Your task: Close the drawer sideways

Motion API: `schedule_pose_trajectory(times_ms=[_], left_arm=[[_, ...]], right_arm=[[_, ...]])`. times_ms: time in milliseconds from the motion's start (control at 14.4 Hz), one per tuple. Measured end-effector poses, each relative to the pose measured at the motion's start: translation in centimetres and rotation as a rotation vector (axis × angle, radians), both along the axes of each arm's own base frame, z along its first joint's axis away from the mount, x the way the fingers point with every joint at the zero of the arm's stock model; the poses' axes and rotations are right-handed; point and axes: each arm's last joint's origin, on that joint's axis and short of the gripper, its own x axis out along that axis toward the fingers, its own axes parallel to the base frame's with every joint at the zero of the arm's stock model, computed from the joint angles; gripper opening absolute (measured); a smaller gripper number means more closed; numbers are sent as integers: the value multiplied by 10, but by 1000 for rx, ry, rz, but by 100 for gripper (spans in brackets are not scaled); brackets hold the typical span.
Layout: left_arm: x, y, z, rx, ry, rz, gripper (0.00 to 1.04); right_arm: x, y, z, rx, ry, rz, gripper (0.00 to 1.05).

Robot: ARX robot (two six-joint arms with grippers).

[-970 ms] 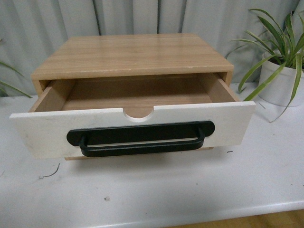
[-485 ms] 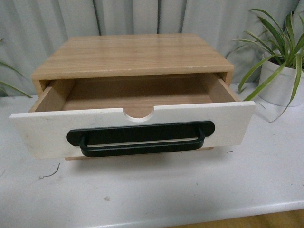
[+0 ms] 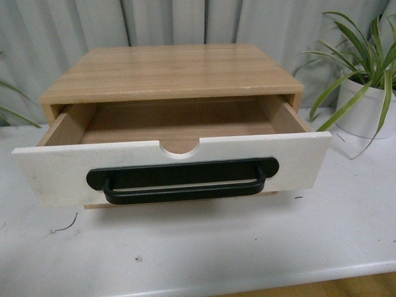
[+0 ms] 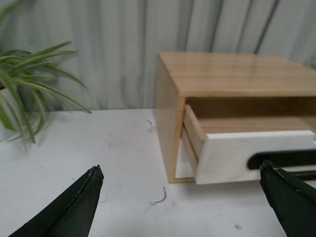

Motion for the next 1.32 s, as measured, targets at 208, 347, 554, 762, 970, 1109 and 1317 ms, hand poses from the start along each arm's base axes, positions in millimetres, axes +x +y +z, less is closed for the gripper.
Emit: schedule_pose_trajectory(times_ms=[208,347,554,762,970,1109,1317], left_arm=[[14,-22,-6,198,136,-299,98],[26,-32,-7,435,133,-404,98],[49,-49,-12,707,86,-479,98],[81,-54,-18,764,74,-418,98],[103,-56,-31,773,122,-404,98],[108,-56,-38,778,161,-423,98],[116,-56,-42,775,184,-445,98]], right_arm=[[26,21,36,21,141,290,98],[43,42,28,-224,270,479,98],[69,70,20,-577,266,665,98],[96,94,11,-691,244,738,98],[125,115,8,-731,242,769,98],[137,122,0,-730,273,794,98],[155,130,-3,-723,278,807,98]])
